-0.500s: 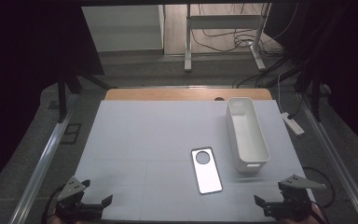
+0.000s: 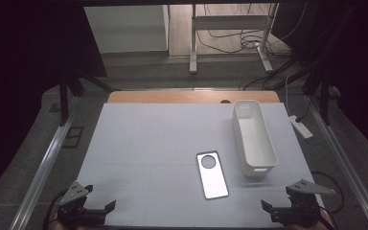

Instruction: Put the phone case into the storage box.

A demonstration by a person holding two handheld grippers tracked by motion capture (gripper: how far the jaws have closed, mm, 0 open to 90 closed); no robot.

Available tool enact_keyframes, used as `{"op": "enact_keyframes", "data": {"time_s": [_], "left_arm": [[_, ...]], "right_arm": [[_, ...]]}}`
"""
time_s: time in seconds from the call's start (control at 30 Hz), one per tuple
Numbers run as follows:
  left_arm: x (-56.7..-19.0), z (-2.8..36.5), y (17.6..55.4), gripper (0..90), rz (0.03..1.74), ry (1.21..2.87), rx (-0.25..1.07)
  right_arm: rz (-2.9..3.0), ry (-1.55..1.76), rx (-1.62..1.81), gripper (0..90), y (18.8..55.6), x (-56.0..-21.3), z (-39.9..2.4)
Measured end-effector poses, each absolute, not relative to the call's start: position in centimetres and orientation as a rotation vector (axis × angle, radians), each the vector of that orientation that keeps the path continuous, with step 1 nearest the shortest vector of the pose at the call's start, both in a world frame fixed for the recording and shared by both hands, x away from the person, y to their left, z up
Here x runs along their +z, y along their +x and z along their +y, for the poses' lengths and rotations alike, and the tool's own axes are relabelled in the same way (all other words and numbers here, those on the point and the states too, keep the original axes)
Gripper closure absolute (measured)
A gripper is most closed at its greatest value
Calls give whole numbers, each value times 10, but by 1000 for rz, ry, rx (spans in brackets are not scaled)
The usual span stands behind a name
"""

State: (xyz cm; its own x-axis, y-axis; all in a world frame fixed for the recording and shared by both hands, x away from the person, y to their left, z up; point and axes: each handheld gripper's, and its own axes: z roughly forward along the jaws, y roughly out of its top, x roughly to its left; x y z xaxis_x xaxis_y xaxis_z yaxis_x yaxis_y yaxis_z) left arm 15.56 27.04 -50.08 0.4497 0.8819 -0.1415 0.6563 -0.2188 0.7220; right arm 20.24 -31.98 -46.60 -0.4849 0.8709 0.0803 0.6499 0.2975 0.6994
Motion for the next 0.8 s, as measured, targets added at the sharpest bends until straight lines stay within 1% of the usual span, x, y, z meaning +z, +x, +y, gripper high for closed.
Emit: {"op": "enact_keyframes", "data": {"time_s": [0.37,0.8], "left_arm": [[-500,270,159,0,1284,1962,376],[-498,254,171,0,1242,2002,354]], "right_arm": [[2262,1367,982,0,202,-466,-319],[2258,1365,983,0,202,-466,-318]]}}
